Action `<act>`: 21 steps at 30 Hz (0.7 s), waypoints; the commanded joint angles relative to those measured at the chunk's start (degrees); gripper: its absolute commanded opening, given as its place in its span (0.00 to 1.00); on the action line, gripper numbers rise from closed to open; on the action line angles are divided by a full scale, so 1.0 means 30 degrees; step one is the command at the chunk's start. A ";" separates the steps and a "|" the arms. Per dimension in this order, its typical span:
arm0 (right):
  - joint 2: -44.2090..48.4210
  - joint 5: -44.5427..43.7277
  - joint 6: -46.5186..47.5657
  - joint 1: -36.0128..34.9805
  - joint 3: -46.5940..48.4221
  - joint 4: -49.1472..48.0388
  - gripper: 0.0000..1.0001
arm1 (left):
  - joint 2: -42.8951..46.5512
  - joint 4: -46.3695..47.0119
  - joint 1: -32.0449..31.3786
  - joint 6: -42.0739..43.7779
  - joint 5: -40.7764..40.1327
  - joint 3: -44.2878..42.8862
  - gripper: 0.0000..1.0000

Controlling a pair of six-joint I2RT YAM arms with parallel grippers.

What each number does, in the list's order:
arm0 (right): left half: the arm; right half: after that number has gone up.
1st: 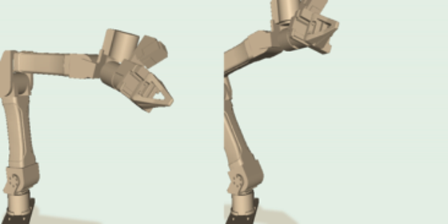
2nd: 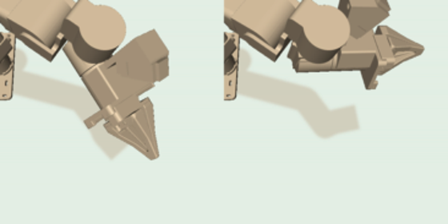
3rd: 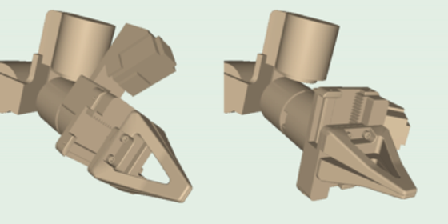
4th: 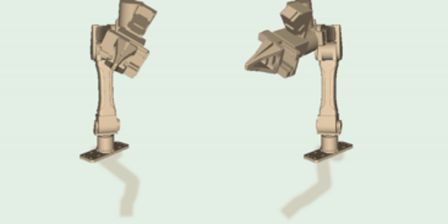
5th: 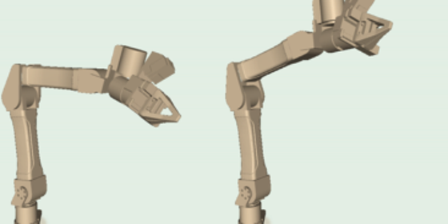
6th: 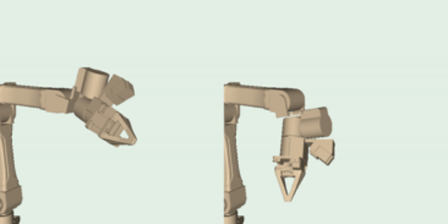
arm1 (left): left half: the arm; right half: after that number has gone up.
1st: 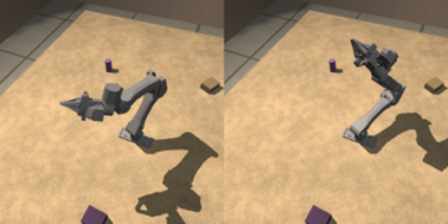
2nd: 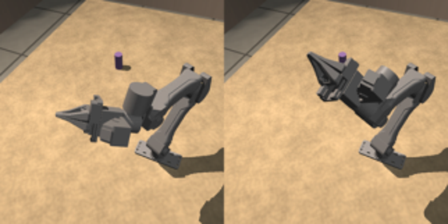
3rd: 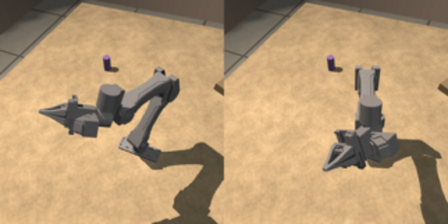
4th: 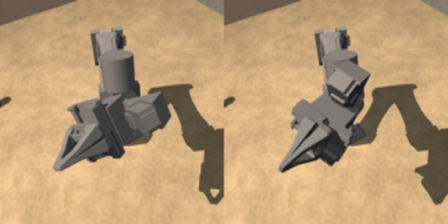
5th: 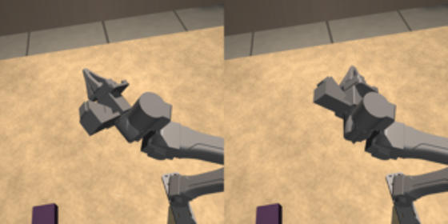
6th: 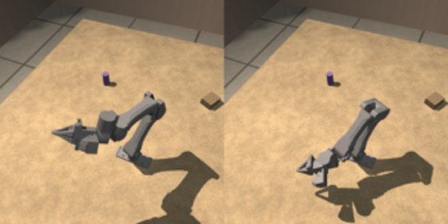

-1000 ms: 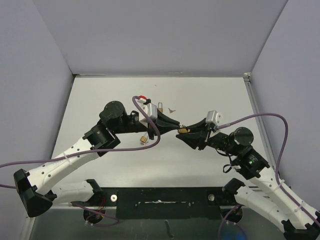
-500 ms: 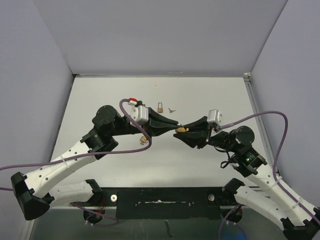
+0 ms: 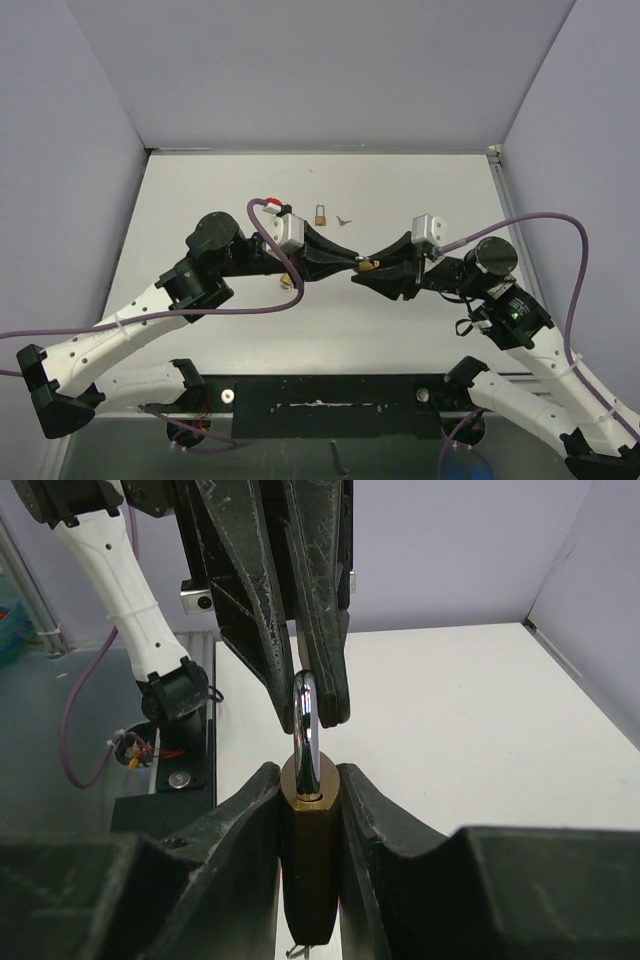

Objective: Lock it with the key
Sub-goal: Lock the lock.

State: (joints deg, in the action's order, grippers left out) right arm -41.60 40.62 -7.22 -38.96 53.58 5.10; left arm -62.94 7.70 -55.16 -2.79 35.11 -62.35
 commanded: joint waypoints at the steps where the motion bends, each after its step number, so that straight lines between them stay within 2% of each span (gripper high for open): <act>1: 0.0420 -0.1864 0.0278 -0.0077 0.3726 -1.0399 0.00 | -0.2511 -1.1797 -0.1569 -0.0797 0.2948 0.2259 0.00; 6: 0.0509 -0.1791 0.0057 -0.0056 0.3401 -0.9857 0.00 | -0.2002 -0.9850 -0.1559 -0.1250 0.2206 0.2130 0.00; 15: 0.0602 -0.3845 -0.0069 -0.0062 0.1429 -0.6278 0.00 | -0.1230 -0.7393 -0.1317 -0.0747 -0.2444 0.0053 0.00; 17: 0.0702 -0.4200 0.0004 -0.0058 0.0982 -0.5510 0.05 | -0.1210 -0.7344 -0.0979 -0.0486 -0.3161 -0.0703 0.00; 21: 0.0962 -0.4894 0.0281 -0.0061 0.0165 -0.3982 0.23 | -0.1025 -0.6888 0.0145 -0.0386 -0.3698 -0.1577 0.00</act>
State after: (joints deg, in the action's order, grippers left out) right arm -41.39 33.30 -7.33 -39.09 53.06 7.77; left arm -63.59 0.43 -56.23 -3.36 24.58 -66.78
